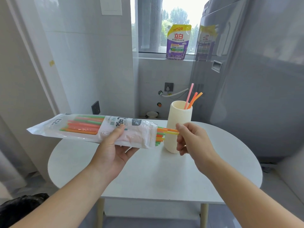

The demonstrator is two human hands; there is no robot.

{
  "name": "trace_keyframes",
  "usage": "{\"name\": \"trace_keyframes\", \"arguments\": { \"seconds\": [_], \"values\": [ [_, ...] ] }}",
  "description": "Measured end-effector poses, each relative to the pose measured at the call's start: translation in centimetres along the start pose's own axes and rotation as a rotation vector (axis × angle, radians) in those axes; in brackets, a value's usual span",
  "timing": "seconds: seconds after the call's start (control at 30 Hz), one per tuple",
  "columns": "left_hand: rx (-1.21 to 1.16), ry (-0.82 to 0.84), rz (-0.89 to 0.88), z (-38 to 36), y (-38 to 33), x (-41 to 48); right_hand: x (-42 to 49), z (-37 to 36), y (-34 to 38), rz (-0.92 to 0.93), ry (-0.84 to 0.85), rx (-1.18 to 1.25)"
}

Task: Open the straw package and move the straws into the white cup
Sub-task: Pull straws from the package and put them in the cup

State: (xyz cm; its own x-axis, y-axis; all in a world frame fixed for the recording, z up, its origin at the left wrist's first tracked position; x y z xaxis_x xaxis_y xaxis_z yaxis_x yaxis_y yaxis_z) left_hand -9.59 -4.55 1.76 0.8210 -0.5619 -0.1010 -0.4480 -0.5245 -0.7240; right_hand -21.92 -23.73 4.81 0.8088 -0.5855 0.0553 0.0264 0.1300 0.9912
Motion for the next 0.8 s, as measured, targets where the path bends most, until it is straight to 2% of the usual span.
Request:
{"name": "trace_keyframes", "arguments": {
  "seconds": [0.17, 0.4, 0.6, 0.7, 0.8],
  "values": [
    [0.051, 0.039, -0.004, -0.3, 0.3, -0.1, -0.5, -1.7, 0.4, 0.035, 0.12, -0.03],
    [0.032, 0.024, -0.006, 0.0, 0.1, -0.1, -0.4, -1.5, 1.0, 0.14, 0.077, -0.101],
    [0.005, 0.002, 0.003, 0.3, -0.3, -0.1, 0.0, -0.2, 0.6, 0.065, 0.07, -0.002],
    [0.031, 0.009, 0.008, 0.2, 0.0, 0.0, 0.0, -0.7, 0.3, 0.015, 0.131, 0.083],
    [0.048, 0.02, 0.012, 0.1, 0.3, 0.0, -0.1, -1.2, 0.4, 0.031, 0.157, 0.05]
  ]
}}
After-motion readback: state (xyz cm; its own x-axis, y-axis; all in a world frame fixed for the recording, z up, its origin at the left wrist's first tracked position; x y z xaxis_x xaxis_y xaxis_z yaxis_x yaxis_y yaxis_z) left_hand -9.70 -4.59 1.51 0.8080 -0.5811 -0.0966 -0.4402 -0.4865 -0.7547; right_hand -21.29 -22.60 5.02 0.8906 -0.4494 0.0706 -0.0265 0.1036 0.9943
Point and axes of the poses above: each hand's wrist, its own x-axis towards the middle knuckle, its own z-axis out of the back of the hand, y = z × x, the point moved 7 cm from there along x, towards the middle knuckle, and after that the axes turned 4 degrees about y, right-handed, at the moved point
